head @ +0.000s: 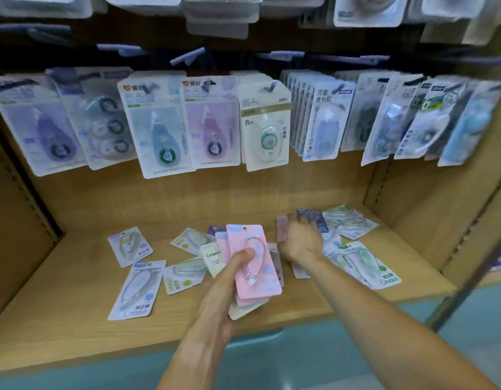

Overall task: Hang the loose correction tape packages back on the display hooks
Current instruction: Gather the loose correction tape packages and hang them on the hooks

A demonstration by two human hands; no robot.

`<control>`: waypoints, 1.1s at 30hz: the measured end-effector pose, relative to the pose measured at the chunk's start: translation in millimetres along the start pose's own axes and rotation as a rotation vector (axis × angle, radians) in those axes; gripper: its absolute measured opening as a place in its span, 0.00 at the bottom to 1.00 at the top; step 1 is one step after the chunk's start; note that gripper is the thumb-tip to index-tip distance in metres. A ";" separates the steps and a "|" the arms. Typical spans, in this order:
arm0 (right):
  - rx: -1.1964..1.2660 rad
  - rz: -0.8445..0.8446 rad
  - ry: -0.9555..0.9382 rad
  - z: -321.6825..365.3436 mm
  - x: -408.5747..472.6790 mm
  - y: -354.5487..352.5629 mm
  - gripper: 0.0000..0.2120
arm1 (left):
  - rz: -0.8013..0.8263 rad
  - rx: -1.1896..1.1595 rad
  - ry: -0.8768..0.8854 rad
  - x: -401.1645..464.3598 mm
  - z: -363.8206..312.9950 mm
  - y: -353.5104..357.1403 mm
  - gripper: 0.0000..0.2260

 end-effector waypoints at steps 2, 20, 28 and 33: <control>-0.114 0.080 0.026 -3.5 16.0 3.5 0.25 | -0.005 -0.012 -0.003 -1.0 -0.5 2.8 0.29; 0.769 -0.146 -0.741 12.0 -163.5 -8.7 0.14 | -0.076 0.020 0.025 1.0 -4.6 -1.6 0.23; 1.328 0.177 -0.313 45.0 -246.9 -100.1 0.30 | -0.181 -0.023 -0.089 -127.1 -83.1 54.7 0.22; 1.427 0.542 -0.129 106.3 -329.7 -245.8 0.41 | -0.340 0.007 -0.143 -244.0 -210.8 121.3 0.26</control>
Point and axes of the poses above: each hand's wrist, its own x-axis towards the middle knuckle, its own y-axis out of the palm, z = x × y, the point moved 3 cm from there along x, towards the middle knuckle, and after that the axes turned 10 degrees about z, right-handed, at the moved point
